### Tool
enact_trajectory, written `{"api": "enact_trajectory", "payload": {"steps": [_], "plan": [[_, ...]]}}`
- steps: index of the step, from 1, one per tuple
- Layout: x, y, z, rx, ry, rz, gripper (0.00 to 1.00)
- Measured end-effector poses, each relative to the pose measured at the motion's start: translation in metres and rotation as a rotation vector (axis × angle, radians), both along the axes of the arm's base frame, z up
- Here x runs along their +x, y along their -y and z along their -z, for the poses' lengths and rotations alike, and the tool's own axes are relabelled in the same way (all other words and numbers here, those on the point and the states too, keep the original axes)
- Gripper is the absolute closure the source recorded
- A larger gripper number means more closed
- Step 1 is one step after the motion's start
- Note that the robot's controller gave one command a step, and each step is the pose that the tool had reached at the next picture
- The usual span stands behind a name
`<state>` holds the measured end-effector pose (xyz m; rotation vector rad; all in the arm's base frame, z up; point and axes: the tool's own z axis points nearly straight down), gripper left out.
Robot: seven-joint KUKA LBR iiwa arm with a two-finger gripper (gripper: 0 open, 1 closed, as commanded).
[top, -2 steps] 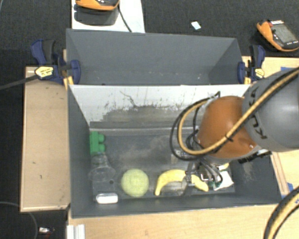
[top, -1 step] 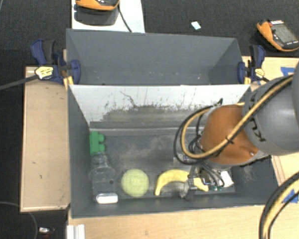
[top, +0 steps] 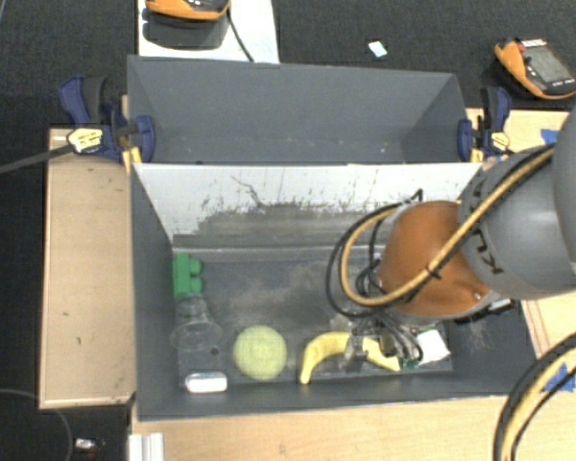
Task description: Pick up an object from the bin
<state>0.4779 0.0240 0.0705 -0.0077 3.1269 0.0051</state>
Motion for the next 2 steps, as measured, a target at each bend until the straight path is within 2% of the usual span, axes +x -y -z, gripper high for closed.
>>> {"api": "enact_trajectory", "payload": {"steps": [2], "plan": [[0.000,0.000,-0.011,0.000,0.001,0.000,1.00]]}}
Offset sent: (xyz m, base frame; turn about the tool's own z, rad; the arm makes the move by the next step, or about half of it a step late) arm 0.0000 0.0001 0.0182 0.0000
